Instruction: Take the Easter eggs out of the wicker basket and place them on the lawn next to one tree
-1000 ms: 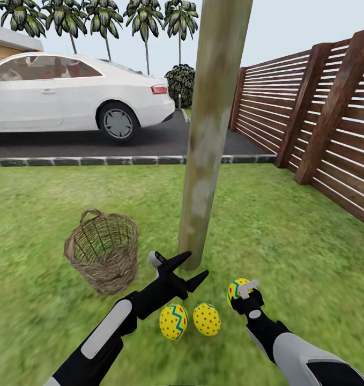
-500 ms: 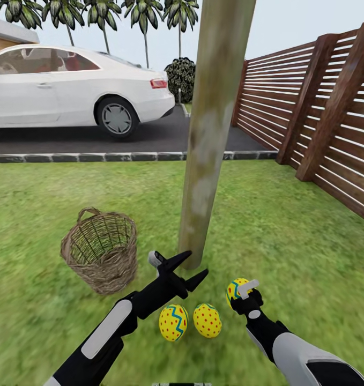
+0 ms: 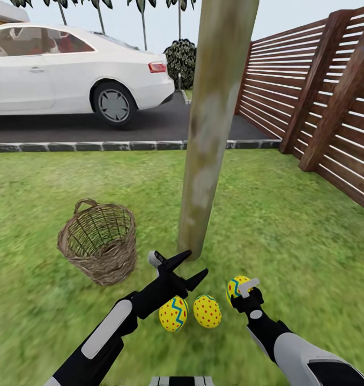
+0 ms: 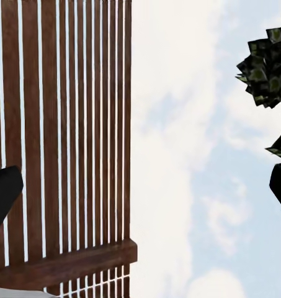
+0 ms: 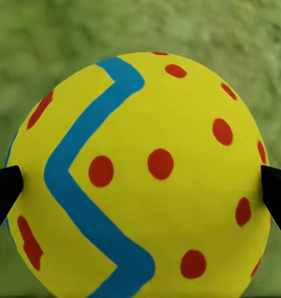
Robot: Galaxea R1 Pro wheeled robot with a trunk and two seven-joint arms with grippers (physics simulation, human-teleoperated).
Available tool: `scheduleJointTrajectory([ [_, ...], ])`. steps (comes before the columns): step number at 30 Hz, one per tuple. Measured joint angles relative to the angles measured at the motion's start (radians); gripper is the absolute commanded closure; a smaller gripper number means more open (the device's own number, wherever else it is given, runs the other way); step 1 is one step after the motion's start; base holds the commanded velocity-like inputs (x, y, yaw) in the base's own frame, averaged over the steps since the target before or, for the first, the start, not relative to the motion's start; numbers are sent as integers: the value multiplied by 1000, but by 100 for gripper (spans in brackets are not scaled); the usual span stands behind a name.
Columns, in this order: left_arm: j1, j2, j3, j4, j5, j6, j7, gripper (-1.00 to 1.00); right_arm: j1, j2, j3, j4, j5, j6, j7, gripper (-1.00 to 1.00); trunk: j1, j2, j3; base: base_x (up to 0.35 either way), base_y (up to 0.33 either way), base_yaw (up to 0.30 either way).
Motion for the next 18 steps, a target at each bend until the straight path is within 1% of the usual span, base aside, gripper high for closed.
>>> scheduleJointTrajectory([
  [18,0,0,-2,0,0,0,0,-100,0,6,0,3,4,3,0,100,8,-4,-70,0,0,0],
])
